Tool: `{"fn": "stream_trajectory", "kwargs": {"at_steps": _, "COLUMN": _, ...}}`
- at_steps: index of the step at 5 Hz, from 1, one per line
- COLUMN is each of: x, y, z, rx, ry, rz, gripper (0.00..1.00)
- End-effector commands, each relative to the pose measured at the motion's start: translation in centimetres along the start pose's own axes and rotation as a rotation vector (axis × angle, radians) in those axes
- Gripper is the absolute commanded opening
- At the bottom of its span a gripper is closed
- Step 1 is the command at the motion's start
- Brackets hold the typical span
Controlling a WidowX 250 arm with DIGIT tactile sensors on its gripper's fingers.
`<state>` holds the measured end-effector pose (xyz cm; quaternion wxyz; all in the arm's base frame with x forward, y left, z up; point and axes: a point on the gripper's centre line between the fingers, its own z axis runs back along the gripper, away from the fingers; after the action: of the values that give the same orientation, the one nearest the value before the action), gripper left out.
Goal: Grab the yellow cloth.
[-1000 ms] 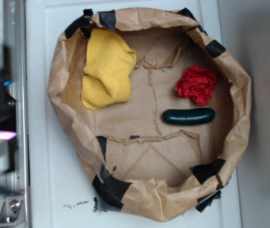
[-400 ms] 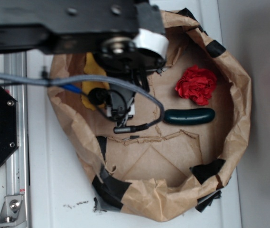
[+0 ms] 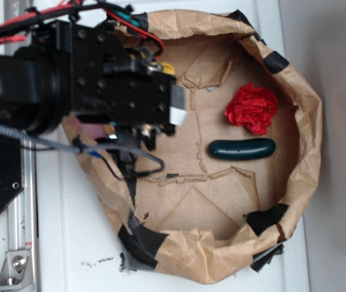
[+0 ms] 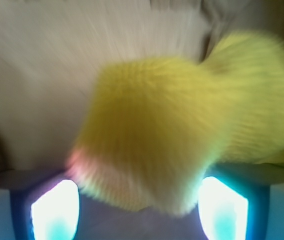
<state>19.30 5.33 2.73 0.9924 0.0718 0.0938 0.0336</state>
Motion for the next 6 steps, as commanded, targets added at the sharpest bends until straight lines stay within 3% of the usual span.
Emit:
{"fn": "stream_trajectory", "kwargs": {"at_steps": 1, "x": -0.1, "y": 2.5, "z": 1.0, "rx": 0.028, "ry": -0.071, "rz": -0.034, "gripper": 0.00}}
{"fn": "stream_trajectory", "kwargs": {"at_steps": 2, "x": 0.7, "y": 3.1, "z": 4.3, "rx": -0.083, "ry": -0.106, "rz": -0.147, "gripper": 0.00}}
{"fn": "stream_trajectory", "kwargs": {"at_steps": 3, "x": 1.5, "y": 2.3, "z": 9.7, "rx": -0.195, "ry": -0.251, "rz": -0.267, "gripper": 0.00}}
{"fn": "stream_trajectory", "kwargs": {"at_steps": 4, "x": 0.9, "y": 0.6, "z": 15.2, "rx": -0.184, "ry": -0.371, "rz": -0.174, "gripper": 0.00}}
{"fn": "stream_trajectory", "kwargs": {"at_steps": 5, "x": -0.8, "y": -0.1, "z": 19.3, "rx": -0.194, "ry": -0.430, "rz": -0.082, "gripper": 0.00}}
{"fn": "stream_trajectory", "kwargs": {"at_steps": 6, "x": -1.9, "y": -1.1, "z": 18.7, "rx": -0.236, "ry": -0.433, "rz": -0.025, "gripper": 0.00}}
